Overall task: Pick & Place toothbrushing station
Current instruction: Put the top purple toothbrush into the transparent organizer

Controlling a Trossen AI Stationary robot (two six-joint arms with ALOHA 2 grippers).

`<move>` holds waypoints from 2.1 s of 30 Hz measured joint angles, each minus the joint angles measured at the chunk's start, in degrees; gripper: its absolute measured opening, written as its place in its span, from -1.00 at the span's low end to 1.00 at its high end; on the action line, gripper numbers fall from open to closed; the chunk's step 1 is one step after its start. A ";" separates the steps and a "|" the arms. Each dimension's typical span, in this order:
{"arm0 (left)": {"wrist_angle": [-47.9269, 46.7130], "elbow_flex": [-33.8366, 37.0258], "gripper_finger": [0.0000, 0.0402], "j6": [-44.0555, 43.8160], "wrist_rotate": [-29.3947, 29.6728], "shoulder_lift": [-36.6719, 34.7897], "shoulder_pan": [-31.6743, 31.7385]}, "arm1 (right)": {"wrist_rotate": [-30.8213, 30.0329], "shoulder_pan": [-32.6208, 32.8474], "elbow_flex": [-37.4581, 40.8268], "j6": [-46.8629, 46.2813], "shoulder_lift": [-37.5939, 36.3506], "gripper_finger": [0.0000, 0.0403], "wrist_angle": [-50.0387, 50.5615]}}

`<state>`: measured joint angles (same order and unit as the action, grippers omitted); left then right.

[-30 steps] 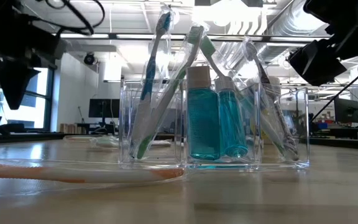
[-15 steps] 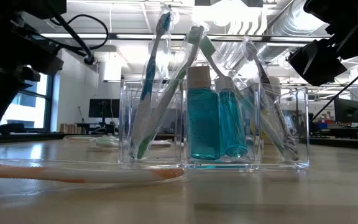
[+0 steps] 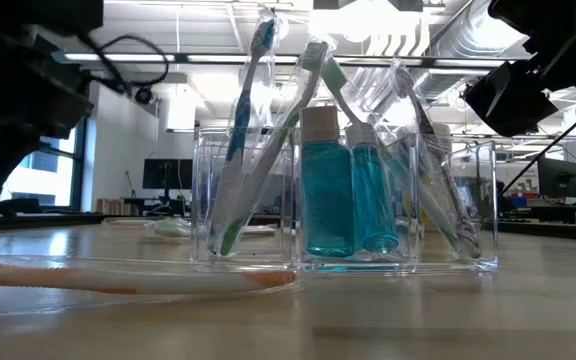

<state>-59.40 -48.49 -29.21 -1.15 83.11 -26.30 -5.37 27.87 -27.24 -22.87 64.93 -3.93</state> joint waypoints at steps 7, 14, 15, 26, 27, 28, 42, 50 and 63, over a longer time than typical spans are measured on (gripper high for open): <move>6.97 6.56 0.42 0.78 -1.31 0.00 0.00 | 0.00 -0.01 0.00 0.00 0.00 0.07 -0.19; 13.64 12.28 0.42 -1.22 -0.72 -0.39 -0.04 | 0.00 -0.01 0.00 0.00 0.00 0.07 -0.56; 13.66 12.76 0.42 -1.22 -0.76 -0.33 -0.02 | 0.00 0.00 0.00 0.04 0.00 0.07 -1.08; 14.22 13.97 0.00 1.18 0.25 -0.29 0.00 | 1.38 0.01 -0.02 -0.30 0.00 0.07 -2.81; 14.27 13.97 -0.10 2.02 0.43 -0.28 0.00 | 1.34 0.04 -0.02 -1.22 0.00 0.07 -2.81; 14.36 13.98 -0.20 2.98 0.58 -0.28 0.00 | 1.31 0.05 -0.02 -2.08 0.00 0.07 -2.81; 12.79 12.61 -0.95 3.48 3.76 0.17 -0.18 | 1.03 0.05 -0.02 -2.43 0.00 0.07 -2.79; 4.92 2.81 -0.95 3.14 15.57 0.32 -4.79 | 0.98 0.03 -0.02 -2.41 0.00 0.07 -2.77; -11.30 -13.75 -0.95 -8.68 30.67 0.21 -11.88 | 0.83 0.05 -0.02 -2.49 0.00 0.07 -2.77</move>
<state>-70.70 -62.24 -37.89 29.52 83.32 -38.19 -4.54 27.92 -27.27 -25.37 64.93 -6.70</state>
